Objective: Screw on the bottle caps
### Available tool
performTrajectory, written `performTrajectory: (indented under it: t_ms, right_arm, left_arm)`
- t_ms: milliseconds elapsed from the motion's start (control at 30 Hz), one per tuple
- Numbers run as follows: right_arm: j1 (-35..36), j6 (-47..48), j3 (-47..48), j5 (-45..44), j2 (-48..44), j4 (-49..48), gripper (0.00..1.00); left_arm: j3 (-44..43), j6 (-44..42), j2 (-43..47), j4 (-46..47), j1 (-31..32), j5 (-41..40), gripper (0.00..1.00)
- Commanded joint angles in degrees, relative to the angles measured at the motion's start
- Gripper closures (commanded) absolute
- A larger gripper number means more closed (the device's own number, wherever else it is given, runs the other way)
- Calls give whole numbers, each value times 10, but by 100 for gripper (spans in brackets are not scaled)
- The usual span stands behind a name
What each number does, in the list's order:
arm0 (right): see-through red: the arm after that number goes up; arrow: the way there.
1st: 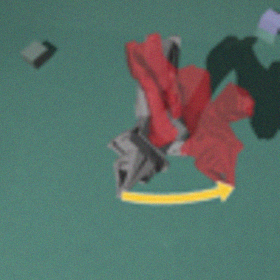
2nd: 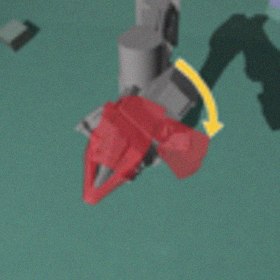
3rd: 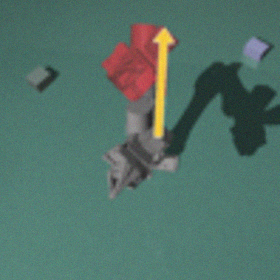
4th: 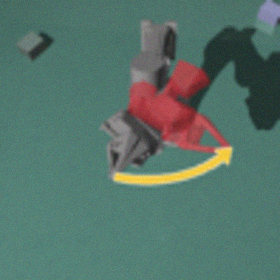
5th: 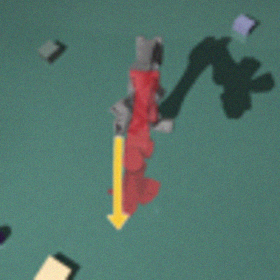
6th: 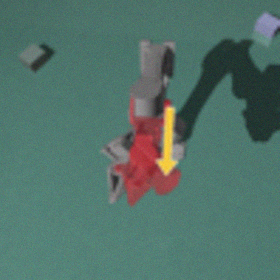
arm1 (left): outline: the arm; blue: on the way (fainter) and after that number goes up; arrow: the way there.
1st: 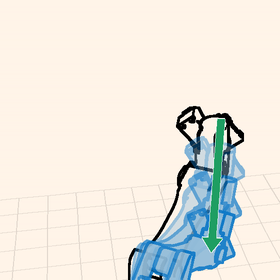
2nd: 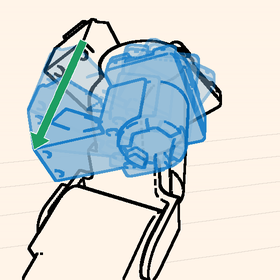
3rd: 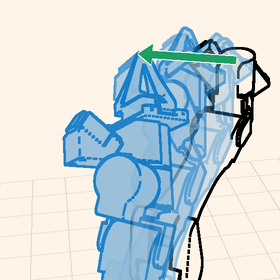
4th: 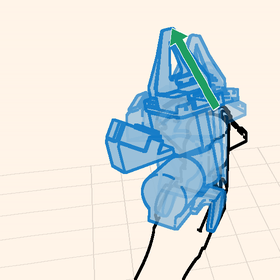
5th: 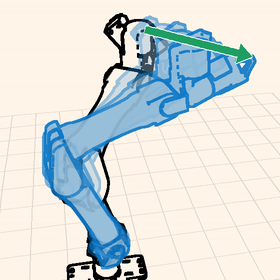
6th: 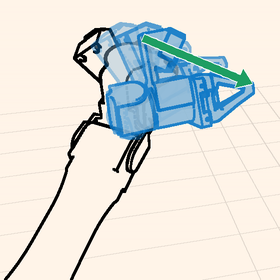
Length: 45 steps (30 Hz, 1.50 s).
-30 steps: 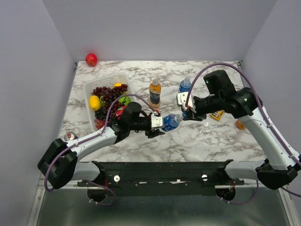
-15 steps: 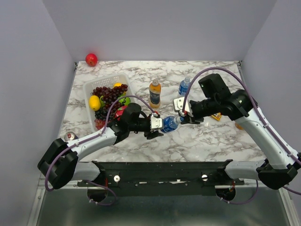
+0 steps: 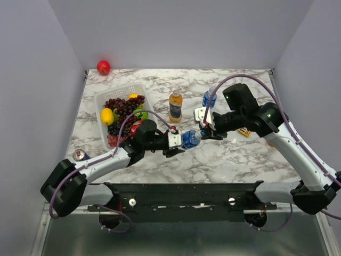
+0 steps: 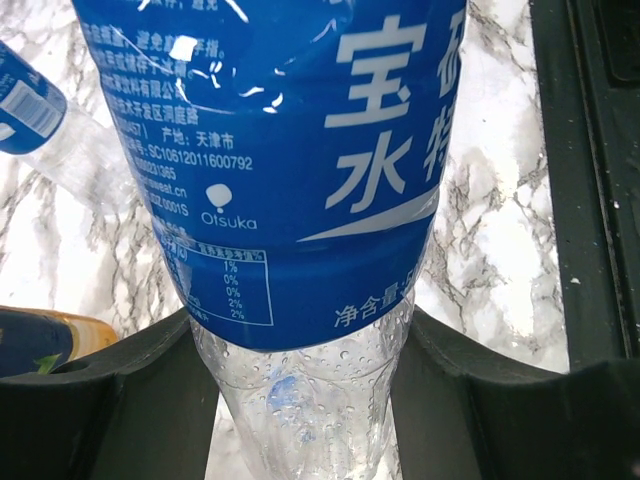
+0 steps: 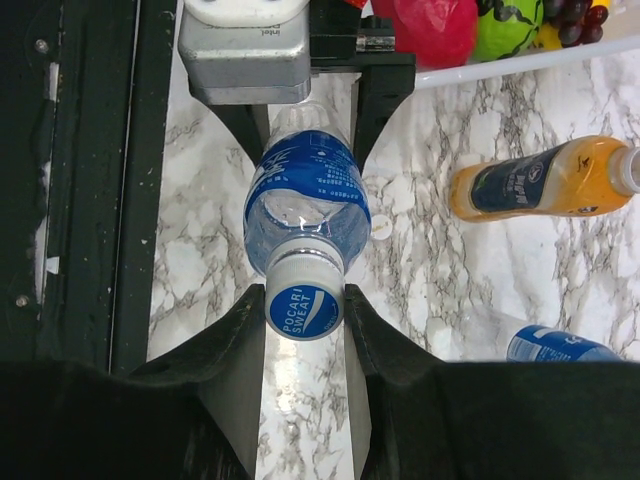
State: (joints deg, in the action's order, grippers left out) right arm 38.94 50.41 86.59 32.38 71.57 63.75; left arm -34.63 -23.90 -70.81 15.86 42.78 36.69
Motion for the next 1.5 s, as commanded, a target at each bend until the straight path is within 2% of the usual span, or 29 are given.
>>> performTrajectory:
  t_ms: [0,267,433,500,600,867,967,1200,1333,1467]
  right_arm:
    - [3,-64,-5,-33,18,-22,68]
    - [2,-246,43,-66,74,-24,68]
    - [3,-393,78,-151,112,-13,72]
    - [2,-427,86,-150,126,-4,75]
    - [-2,-467,104,-125,148,8,75]
    - [-10,-480,130,-95,169,9,69]
    - [-10,-468,133,-101,168,7,60]
    - [-10,-438,155,-120,161,1,57]
    - [-10,-426,162,-120,161,1,38]
    - [-10,-421,181,-105,163,6,30]
  left_arm:
    - [-2,26,27,107,2,-29,100]
    - [-3,46,36,186,21,-189,100]
    - [-11,44,35,175,29,-231,100]
    - [-14,48,34,167,30,-235,100]
    - [-15,54,30,143,30,-235,100]
    - [9,56,30,123,30,-235,100]
    - [9,72,26,112,30,-238,100]
    - [9,118,22,66,29,-202,100]
    - [11,131,21,53,29,-200,100]
    - [11,139,19,44,27,-195,100]
